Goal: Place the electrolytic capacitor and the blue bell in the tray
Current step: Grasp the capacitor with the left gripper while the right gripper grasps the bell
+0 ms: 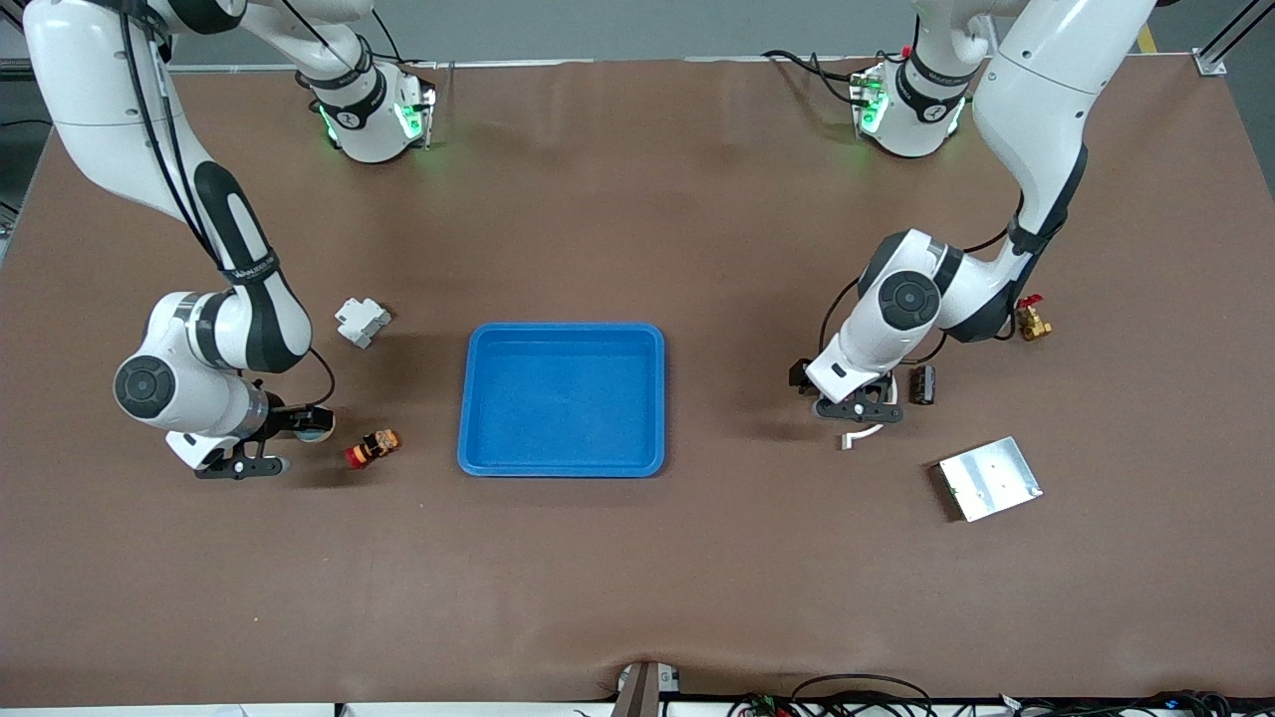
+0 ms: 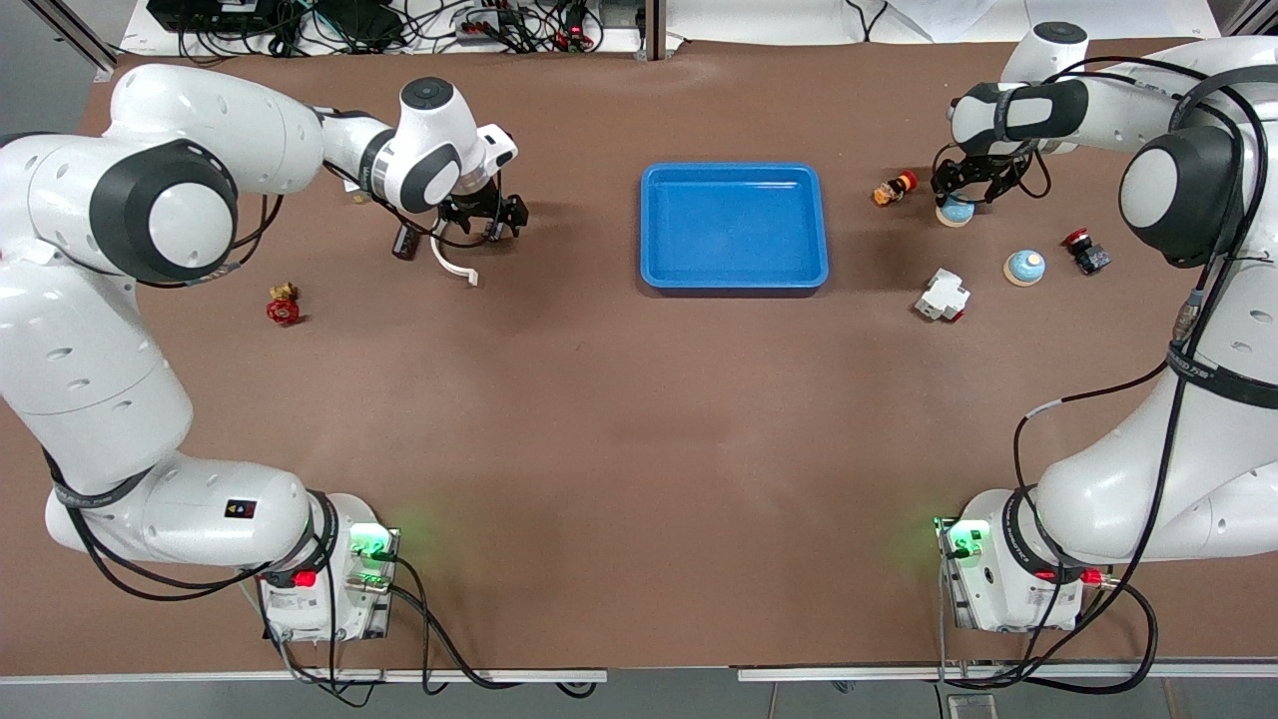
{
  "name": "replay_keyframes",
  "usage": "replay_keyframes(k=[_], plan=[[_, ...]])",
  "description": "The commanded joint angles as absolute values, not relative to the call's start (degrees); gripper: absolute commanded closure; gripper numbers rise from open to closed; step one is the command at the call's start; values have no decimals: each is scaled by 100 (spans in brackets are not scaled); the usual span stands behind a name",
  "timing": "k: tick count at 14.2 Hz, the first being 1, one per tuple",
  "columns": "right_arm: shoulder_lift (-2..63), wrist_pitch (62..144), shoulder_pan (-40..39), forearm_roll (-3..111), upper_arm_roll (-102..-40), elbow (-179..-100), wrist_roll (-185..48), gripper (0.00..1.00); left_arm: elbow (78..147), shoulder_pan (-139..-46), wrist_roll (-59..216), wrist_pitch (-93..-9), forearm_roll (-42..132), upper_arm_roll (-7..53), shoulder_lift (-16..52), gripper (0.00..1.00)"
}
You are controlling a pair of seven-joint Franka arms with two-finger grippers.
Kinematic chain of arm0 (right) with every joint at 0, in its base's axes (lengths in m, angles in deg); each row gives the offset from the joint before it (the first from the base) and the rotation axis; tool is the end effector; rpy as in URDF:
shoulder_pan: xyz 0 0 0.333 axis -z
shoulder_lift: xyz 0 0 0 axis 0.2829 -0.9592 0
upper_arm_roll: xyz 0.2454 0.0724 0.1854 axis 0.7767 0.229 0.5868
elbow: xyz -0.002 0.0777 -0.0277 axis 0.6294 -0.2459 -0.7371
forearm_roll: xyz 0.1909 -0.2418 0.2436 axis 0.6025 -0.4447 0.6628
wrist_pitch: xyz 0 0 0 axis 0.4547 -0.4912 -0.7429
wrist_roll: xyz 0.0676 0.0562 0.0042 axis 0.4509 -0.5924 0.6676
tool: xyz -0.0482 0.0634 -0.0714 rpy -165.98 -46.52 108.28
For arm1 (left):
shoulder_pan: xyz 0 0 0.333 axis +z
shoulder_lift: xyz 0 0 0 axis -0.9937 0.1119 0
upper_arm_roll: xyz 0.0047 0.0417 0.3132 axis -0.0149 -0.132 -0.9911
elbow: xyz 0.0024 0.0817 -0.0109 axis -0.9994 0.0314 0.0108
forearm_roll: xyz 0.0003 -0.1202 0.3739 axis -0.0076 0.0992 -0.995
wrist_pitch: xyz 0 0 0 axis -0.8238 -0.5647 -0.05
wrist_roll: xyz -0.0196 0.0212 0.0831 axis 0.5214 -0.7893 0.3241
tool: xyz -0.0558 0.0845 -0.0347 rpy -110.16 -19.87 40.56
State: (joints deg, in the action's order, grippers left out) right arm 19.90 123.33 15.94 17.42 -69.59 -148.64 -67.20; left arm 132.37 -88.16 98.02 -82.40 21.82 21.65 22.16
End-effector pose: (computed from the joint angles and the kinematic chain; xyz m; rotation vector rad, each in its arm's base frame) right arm 0.6226 -0.0371 0.1819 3.1059 0.0845 -0.1747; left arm 0.5452 -0.2204 0.1857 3.1166 -0.1541 0.0342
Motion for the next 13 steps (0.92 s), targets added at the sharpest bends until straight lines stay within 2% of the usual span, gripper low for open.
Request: replay_keyframes(k=[1,6,11,12,13], plan=[[1953,12399,1652,1750,-6907,-14900,-6669,0,13133,-8806,9930,-8285,2012,2145,2295,0],[1927,12382,1608,1908,-6845,-14908,-6678,0,13088,-8788,9930,-8321,1933,2137,2374,2],[1927,12381,1617,1926,-6819,-14908,-6651,0,13088,-8823,10272,-8312,1933,2128,2374,62],[1927,12381,1625,1926,-6827,-14908,-6608,0,13088,-8824,10369,-8312,1933,2128,2366,79],[1927,12381,1634,1926,-6828,-14900,-6546,5,13088,-8832,10500,-8312,1933,2128,2339,94]])
